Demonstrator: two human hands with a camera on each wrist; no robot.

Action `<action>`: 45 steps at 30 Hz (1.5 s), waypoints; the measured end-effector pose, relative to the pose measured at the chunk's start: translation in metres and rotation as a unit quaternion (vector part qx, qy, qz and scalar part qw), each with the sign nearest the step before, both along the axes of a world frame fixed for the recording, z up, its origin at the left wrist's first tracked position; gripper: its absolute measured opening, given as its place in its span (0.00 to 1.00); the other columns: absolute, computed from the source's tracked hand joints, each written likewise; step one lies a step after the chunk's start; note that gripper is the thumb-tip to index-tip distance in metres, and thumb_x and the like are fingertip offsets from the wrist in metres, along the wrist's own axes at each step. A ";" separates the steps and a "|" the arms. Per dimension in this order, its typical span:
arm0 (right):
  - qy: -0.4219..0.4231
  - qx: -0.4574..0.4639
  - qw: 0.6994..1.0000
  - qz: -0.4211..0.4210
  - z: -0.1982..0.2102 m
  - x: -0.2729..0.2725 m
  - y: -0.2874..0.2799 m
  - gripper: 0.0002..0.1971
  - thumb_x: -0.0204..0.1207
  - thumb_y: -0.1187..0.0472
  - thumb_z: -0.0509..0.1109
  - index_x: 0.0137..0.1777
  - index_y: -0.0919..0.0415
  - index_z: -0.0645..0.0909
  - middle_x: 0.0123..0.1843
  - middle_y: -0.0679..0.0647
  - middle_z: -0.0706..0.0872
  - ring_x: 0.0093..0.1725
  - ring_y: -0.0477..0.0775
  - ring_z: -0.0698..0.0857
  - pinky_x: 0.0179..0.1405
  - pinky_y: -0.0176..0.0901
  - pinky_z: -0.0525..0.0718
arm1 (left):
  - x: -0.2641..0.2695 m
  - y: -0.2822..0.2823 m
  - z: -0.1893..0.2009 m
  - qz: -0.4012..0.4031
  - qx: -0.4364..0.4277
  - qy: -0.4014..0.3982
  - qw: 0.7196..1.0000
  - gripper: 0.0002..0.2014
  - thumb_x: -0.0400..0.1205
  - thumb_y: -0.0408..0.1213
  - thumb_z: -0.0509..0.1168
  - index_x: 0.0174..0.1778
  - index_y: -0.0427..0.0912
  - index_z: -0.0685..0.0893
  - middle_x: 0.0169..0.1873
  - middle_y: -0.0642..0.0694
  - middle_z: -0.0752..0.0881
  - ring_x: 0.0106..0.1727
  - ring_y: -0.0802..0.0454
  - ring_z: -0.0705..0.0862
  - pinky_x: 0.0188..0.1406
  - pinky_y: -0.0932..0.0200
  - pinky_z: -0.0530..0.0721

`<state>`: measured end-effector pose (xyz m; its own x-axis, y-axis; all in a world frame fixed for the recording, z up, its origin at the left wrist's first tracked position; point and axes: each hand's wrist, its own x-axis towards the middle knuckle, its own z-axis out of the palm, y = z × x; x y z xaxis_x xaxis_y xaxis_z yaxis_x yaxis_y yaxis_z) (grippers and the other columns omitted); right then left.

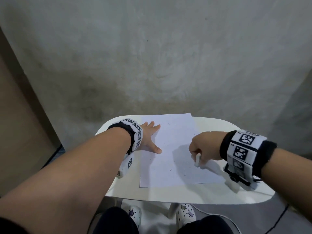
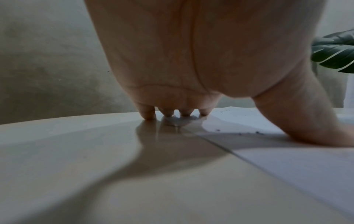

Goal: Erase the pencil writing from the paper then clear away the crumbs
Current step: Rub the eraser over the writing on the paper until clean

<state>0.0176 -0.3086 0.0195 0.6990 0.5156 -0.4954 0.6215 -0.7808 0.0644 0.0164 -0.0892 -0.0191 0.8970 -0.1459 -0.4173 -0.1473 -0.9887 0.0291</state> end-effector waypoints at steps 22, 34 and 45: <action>-0.093 0.065 0.989 -0.093 -0.004 0.031 -0.003 0.16 0.68 0.61 0.75 0.28 0.53 0.70 0.29 0.46 0.75 0.39 0.54 0.77 0.27 0.38 0.67 | -0.073 -0.074 -0.006 -0.305 0.062 0.024 0.950 0.48 0.79 0.72 0.45 0.83 0.46 0.31 0.82 0.46 0.29 0.84 0.49 0.33 0.84 0.43 0.38; -0.084 0.079 0.987 -0.112 -0.004 0.030 -0.003 0.15 0.67 0.63 0.76 0.29 0.54 0.72 0.32 0.49 0.78 0.40 0.55 0.77 0.29 0.38 0.68 | -0.068 -0.053 -0.004 -0.325 0.099 0.015 0.940 0.47 0.79 0.72 0.43 0.82 0.48 0.29 0.81 0.47 0.27 0.84 0.49 0.32 0.83 0.43 0.34; -0.096 0.069 0.988 -0.097 -0.004 0.029 0.000 0.08 0.69 0.61 0.75 0.40 0.57 0.78 0.40 0.52 0.81 0.41 0.56 0.78 0.32 0.39 0.71 | 0.013 -0.046 0.018 -0.094 0.059 -0.014 0.994 0.45 0.82 0.65 0.52 0.85 0.46 0.38 0.84 0.45 0.35 0.86 0.45 0.39 0.84 0.41 0.46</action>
<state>0.0463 -0.3091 0.0155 0.8657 0.4157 -0.2788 0.4454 -0.8939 0.0502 0.0295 -0.1353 -0.0009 0.8699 -0.2640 -0.4166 -0.3294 -0.9397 -0.0923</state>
